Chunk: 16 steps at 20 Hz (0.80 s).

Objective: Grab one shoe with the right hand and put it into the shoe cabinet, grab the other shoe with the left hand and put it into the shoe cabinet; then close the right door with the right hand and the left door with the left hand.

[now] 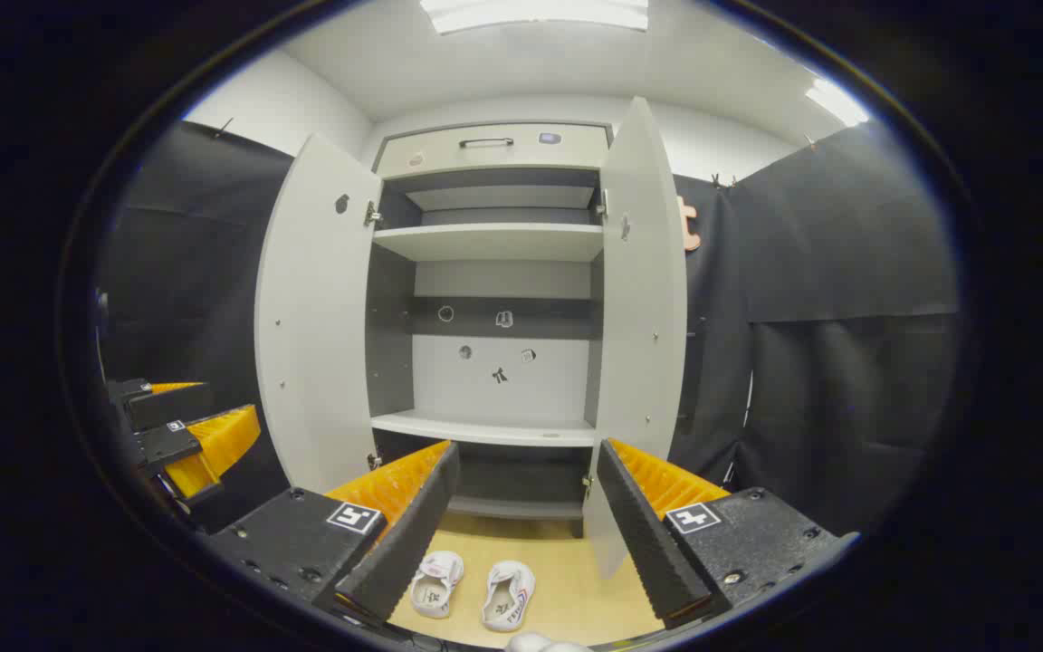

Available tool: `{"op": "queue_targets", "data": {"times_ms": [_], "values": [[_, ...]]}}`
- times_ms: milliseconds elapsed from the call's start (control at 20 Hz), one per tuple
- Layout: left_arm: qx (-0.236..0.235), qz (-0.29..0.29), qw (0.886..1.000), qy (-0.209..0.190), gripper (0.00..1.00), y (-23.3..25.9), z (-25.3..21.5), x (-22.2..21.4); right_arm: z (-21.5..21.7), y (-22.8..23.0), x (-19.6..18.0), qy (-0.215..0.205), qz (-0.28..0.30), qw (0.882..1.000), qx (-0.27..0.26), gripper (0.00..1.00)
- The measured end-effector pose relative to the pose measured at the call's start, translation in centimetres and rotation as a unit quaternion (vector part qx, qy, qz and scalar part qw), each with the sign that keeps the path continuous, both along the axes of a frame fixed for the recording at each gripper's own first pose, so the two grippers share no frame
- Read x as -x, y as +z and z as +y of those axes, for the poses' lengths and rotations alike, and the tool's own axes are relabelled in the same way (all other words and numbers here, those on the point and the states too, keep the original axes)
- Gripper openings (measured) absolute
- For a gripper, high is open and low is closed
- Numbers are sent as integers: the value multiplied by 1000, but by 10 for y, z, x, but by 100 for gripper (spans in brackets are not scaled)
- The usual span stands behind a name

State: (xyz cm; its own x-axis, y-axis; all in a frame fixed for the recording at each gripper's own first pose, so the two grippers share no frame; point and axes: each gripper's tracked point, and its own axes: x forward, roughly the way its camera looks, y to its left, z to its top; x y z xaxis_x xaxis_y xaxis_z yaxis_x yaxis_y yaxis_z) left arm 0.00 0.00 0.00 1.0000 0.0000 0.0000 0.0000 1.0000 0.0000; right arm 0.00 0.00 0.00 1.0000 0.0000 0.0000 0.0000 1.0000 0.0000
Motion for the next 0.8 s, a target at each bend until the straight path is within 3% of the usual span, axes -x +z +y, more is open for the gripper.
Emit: {"op": "queue_targets", "data": {"times_ms": [800], "values": [[2,2,1000,6,96,-3,9,3,8,-16,-3,3,13,1000,-3,99]]}}
